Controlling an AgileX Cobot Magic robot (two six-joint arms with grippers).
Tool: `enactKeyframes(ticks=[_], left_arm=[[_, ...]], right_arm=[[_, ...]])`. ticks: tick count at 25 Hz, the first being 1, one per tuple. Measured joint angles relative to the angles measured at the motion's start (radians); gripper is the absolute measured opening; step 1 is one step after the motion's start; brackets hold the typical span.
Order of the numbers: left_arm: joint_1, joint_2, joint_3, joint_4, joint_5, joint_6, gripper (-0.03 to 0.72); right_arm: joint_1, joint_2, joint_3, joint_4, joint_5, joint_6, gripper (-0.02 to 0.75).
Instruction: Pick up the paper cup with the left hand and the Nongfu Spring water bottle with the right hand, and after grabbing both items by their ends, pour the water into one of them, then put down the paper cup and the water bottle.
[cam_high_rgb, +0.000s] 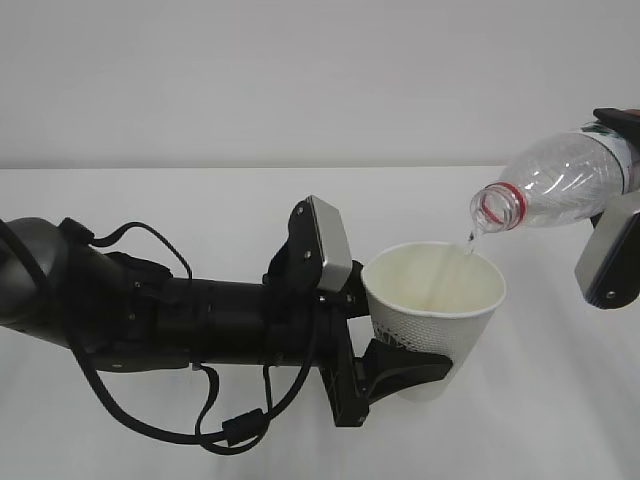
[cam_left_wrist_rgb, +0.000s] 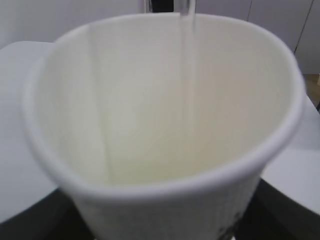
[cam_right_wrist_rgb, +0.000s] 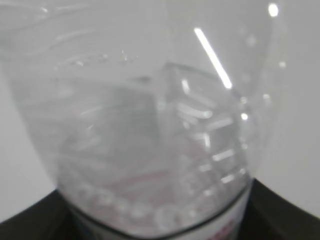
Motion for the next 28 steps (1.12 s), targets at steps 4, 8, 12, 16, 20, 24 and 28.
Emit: enactKeyframes(ticks=[4, 8, 12, 16, 20, 24, 28], left_arm=[[0.000, 0.000, 0.000, 0.000, 0.000, 0.000, 0.522], [0.000, 0.000, 0.000, 0.000, 0.000, 0.000, 0.522], [0.000, 0.000, 0.000, 0.000, 0.000, 0.000, 0.522], [0.000, 0.000, 0.000, 0.000, 0.000, 0.000, 0.522], [0.000, 0.000, 0.000, 0.000, 0.000, 0.000, 0.522], [0.000, 0.000, 0.000, 0.000, 0.000, 0.000, 0.522], [0.000, 0.000, 0.000, 0.000, 0.000, 0.000, 0.522]], right_arm=[[0.000, 0.000, 0.000, 0.002, 0.000, 0.000, 0.484], [0.000, 0.000, 0.000, 0.002, 0.000, 0.000, 0.484], [0.000, 0.000, 0.000, 0.002, 0.000, 0.000, 0.484], [0.000, 0.000, 0.000, 0.002, 0.000, 0.000, 0.484], [0.000, 0.000, 0.000, 0.002, 0.000, 0.000, 0.484], [0.000, 0.000, 0.000, 0.002, 0.000, 0.000, 0.484], [0.000, 0.000, 0.000, 0.002, -0.002, -0.002, 0.484]])
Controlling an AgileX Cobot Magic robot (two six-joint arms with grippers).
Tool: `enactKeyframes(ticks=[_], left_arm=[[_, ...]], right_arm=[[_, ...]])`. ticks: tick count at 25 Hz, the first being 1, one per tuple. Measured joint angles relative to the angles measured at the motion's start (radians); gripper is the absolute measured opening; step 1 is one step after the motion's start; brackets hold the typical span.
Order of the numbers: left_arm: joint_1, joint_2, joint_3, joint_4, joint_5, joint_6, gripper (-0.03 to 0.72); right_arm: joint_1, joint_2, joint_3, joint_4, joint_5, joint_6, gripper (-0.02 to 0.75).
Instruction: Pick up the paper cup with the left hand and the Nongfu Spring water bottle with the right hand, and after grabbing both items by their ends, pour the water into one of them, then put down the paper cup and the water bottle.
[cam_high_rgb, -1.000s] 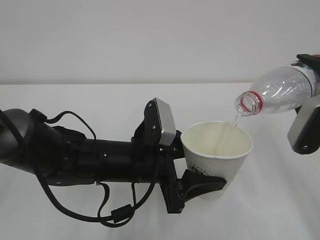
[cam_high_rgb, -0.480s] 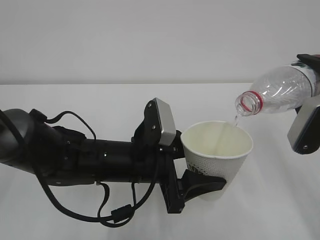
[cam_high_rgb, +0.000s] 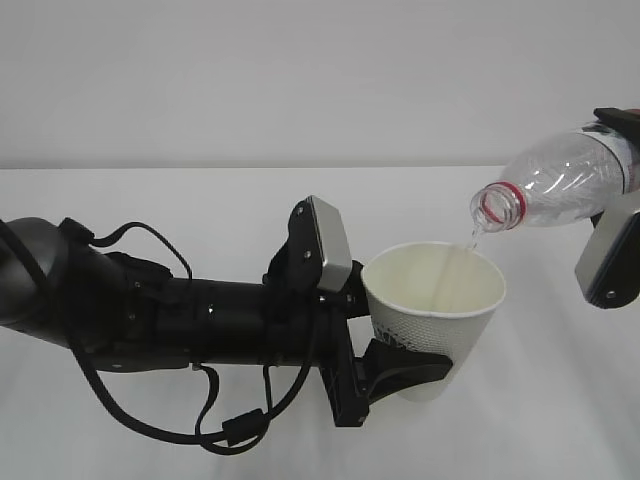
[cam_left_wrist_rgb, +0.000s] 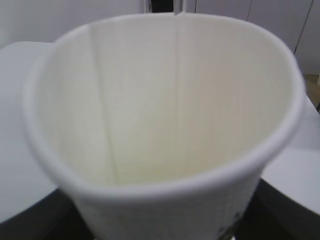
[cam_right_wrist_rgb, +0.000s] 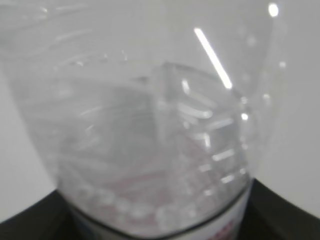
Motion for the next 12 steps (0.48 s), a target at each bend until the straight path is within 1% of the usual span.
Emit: enactKeyframes(ticks=[12], left_arm=[[0.000, 0.000, 0.000, 0.000, 0.000, 0.000, 0.522]], right_arm=[[0.000, 0.000, 0.000, 0.000, -0.003, 0.000, 0.484]])
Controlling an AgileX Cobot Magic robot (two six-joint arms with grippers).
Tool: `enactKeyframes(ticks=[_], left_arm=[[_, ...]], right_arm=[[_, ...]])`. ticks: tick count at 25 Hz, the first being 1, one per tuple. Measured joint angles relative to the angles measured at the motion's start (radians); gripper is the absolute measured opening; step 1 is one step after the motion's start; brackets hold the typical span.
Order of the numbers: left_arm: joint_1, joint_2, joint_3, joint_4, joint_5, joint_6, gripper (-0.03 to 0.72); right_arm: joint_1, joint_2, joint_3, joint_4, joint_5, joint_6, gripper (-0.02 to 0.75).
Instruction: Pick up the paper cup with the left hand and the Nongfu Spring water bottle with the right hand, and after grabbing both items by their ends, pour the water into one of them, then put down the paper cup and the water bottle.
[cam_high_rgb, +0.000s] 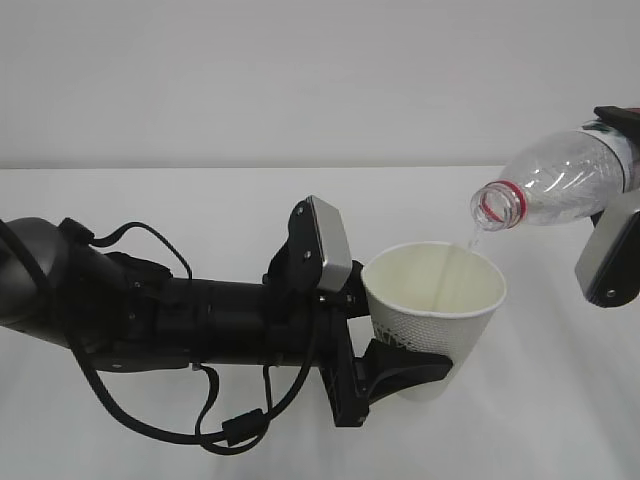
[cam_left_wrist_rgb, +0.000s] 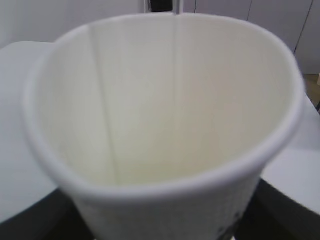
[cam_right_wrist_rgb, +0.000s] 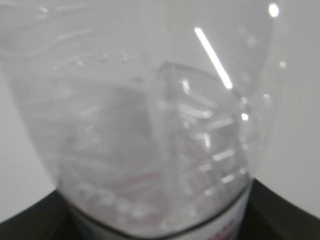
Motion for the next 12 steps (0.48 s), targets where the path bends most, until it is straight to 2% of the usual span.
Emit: enactKeyframes(ticks=[12], left_arm=[[0.000, 0.000, 0.000, 0.000, 0.000, 0.000, 0.522]], right_arm=[[0.000, 0.000, 0.000, 0.000, -0.002, -0.011, 0.484]])
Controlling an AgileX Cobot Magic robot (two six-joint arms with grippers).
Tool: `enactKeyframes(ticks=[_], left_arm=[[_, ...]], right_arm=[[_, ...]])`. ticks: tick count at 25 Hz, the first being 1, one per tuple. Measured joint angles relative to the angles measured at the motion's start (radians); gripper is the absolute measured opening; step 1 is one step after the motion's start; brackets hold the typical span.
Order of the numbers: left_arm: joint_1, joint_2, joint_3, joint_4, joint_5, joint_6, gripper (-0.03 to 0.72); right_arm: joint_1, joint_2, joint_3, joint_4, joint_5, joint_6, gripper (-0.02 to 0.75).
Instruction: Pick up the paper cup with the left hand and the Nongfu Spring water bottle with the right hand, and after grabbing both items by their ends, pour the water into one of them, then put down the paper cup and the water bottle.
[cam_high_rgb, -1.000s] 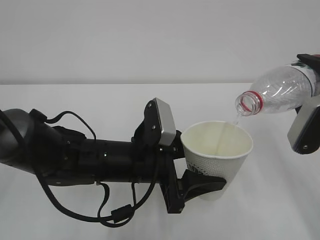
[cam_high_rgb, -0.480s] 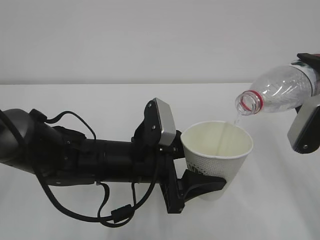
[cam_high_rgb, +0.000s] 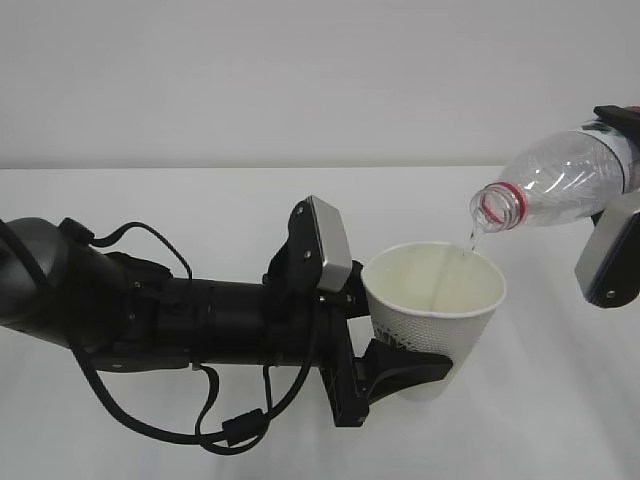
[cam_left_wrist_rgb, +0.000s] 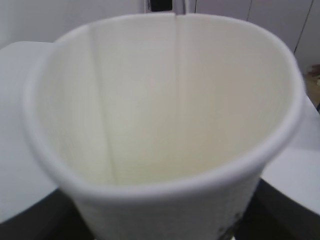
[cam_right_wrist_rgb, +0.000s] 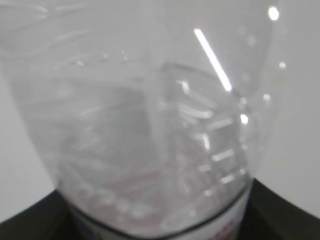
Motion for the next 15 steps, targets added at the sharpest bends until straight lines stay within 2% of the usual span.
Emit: enactKeyframes(ticks=[15], left_arm=[[0.000, 0.000, 0.000, 0.000, 0.000, 0.000, 0.521]], right_arm=[[0.000, 0.000, 0.000, 0.000, -0.002, -0.002, 0.484]])
